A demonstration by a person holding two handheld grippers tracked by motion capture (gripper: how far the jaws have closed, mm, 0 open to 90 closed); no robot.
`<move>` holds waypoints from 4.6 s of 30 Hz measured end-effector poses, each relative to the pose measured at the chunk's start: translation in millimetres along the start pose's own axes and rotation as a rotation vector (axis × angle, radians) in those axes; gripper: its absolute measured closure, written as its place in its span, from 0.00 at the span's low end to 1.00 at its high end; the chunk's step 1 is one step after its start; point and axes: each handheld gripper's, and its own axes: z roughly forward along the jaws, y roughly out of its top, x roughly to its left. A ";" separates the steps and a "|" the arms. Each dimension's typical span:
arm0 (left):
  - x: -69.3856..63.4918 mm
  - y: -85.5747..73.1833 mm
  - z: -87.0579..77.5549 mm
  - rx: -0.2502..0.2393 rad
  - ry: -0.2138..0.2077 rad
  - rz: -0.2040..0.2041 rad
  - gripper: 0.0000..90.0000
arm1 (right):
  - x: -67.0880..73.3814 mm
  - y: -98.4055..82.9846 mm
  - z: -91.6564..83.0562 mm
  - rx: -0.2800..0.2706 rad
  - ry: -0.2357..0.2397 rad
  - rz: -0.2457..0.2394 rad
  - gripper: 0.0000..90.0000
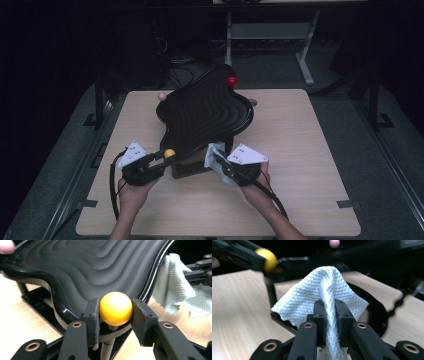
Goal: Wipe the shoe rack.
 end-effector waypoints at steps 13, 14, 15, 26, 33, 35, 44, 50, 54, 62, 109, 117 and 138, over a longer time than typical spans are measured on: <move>-0.6 2.5 1.4 0.003 0.021 0.011 0.67 | -32.0 -34.1 40.6 0.128 -0.030 0.123 0.89; -1.6 2.4 1.2 0.004 0.019 0.019 0.67 | -31.4 -35.3 40.3 0.132 -0.029 0.123 0.89; -2.4 2.4 1.2 0.006 0.009 0.026 0.67 | -30.9 -36.4 39.4 0.137 -0.031 0.116 0.89; -13.1 3.6 3.0 0.026 -0.088 0.099 0.67 | -42.3 -43.7 15.2 0.132 -0.058 0.106 0.89; -14.7 3.3 -2.2 0.047 -0.168 0.134 0.67 | -60.2 -53.4 17.6 0.164 -0.097 0.151 0.89; -11.7 3.5 -4.7 0.052 -0.171 0.132 0.67 | -59.6 -58.3 23.4 0.188 -0.091 0.150 0.89; 4.6 1.5 -14.2 0.048 -0.131 0.093 0.67 | -50.5 -62.3 27.4 0.205 -0.044 0.133 0.89; 15.3 0.3 -20.5 0.043 -0.055 0.061 0.66 | -43.5 -62.6 29.4 0.202 -0.037 0.134 0.90; 23.9 -2.1 -27.2 0.031 -0.017 0.042 0.67 | -28.6 -59.0 32.7 0.205 0.022 0.109 0.90; 30.1 -3.3 -31.0 0.022 0.026 0.008 0.66 | -35.2 -62.0 29.8 0.216 -0.014 0.125 0.90; 58.9 -4.5 -49.8 0.014 0.136 -0.062 0.66 | -57.6 -39.1 44.6 0.179 0.009 0.182 0.90; 62.1 -1.4 -45.2 0.018 0.153 -0.068 0.66 | -60.2 -40.4 51.8 0.187 0.038 0.203 0.91; 87.8 2.7 -45.3 0.031 0.171 -0.122 0.67 | -52.5 -17.7 53.5 0.125 0.064 0.167 0.91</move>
